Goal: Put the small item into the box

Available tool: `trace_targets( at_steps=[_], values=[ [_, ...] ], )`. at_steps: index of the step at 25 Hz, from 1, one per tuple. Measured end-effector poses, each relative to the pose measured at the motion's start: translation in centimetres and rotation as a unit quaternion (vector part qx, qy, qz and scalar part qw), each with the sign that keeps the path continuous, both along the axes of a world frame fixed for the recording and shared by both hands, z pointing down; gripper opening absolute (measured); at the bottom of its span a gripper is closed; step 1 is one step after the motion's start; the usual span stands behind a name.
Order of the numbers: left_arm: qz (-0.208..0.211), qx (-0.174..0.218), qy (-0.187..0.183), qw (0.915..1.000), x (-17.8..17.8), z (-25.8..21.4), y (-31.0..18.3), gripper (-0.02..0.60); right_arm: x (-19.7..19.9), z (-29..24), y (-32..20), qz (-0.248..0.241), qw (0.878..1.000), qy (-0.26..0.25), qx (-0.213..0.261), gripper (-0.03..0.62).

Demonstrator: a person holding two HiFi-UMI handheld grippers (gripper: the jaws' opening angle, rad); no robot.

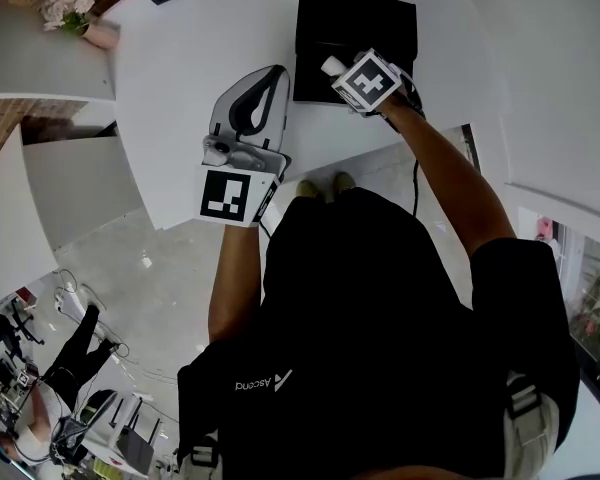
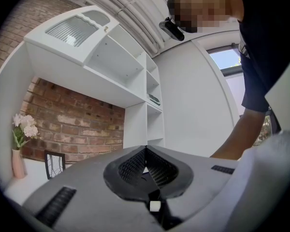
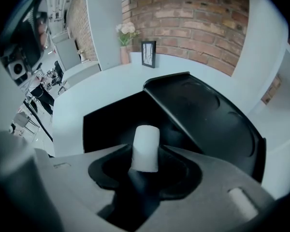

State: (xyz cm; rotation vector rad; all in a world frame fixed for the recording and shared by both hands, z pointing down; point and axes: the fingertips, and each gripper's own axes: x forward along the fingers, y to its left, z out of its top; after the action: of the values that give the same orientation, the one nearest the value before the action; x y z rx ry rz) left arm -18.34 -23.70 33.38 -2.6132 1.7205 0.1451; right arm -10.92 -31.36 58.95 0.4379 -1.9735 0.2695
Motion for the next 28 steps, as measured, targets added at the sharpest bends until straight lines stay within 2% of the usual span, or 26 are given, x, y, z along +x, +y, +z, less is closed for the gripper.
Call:
trace_targets(
  at_steps=[10, 18, 24, 28],
  values=[
    [0.007, -0.007, -0.004, 0.9999, 1.3, 0.2, -0.1, -0.002, 0.7, -0.3, 0.2, 0.005, 1.0, -0.026, 0.004, 0.23],
    [0.011, -0.009, -0.007, 0.9999, 1.7, 0.4, -0.4, -0.002, -0.1, -1.9, 1.2, -0.018, 0.998, -0.067, 0.0, 0.247],
    [0.014, -0.007, -0.007, 0.9998, 2.0, 0.5, -0.8, -0.002, -0.5, -5.0, 2.0, -0.027, 0.992, -0.125, 0.006, 0.247],
    [0.015, -0.013, -0.008, 0.9998, 2.3, 0.6, -1.2, -0.002, -0.7, -8.4, 2.2, -0.029, 0.981, -0.188, 0.028, 0.23]
  ],
)
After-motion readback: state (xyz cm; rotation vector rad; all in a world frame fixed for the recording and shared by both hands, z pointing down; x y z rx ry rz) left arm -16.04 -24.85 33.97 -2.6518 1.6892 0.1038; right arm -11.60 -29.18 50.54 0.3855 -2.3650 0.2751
